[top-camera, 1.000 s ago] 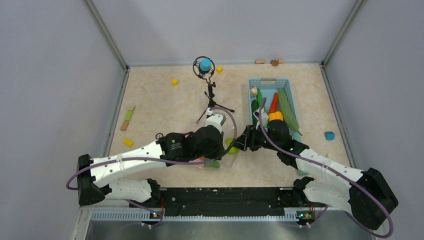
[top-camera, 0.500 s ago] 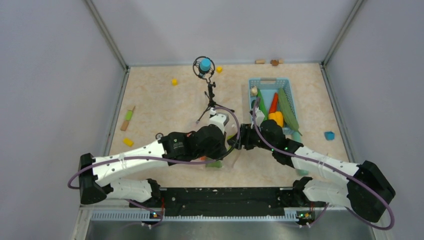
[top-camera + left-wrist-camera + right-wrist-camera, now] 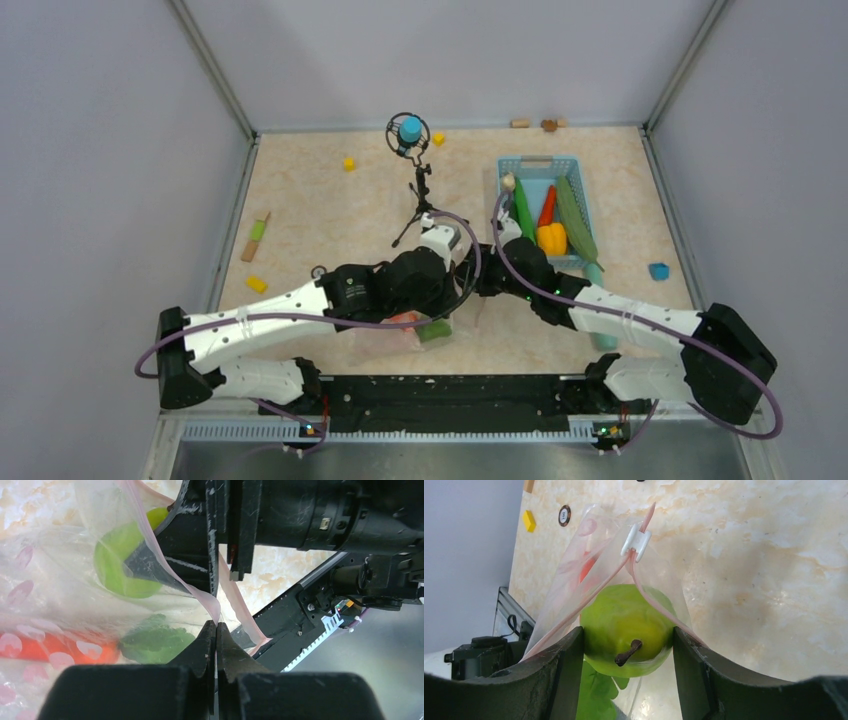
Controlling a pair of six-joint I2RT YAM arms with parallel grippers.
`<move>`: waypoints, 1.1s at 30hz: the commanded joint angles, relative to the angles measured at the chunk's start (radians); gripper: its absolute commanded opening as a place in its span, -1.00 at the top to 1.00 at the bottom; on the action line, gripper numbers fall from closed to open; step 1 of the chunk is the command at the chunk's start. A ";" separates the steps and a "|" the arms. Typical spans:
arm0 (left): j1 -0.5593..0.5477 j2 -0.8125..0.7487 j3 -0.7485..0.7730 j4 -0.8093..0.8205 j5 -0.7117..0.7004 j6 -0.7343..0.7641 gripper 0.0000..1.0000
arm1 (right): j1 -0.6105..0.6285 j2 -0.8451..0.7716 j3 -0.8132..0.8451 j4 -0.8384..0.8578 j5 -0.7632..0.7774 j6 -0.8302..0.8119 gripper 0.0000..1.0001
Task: Place the food in the zip-top bag and seal the zipper
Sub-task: Place the fake fruit in the zipper food storage bag, then adjust the zipper food storage bag at the center of the board.
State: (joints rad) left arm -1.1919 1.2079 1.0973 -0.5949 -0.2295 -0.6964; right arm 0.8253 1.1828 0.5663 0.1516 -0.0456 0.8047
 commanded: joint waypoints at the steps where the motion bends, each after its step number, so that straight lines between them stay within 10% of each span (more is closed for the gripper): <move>1: -0.003 -0.057 -0.014 0.087 -0.024 0.007 1.00 | 0.032 0.039 0.062 0.061 -0.002 -0.016 0.19; 12: -0.003 -0.159 -0.098 0.092 -0.169 -0.015 1.00 | 0.069 -0.006 0.078 0.048 -0.034 -0.133 -0.66; 33: -0.003 -0.234 -0.123 0.086 -0.194 0.026 1.00 | 0.070 -0.318 0.029 -0.222 0.319 -0.102 -0.75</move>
State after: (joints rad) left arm -1.1919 0.9760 0.9699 -0.5488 -0.4168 -0.6960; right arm 0.8837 0.8963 0.6090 -0.0406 0.1699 0.6609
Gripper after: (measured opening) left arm 0.011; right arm 0.872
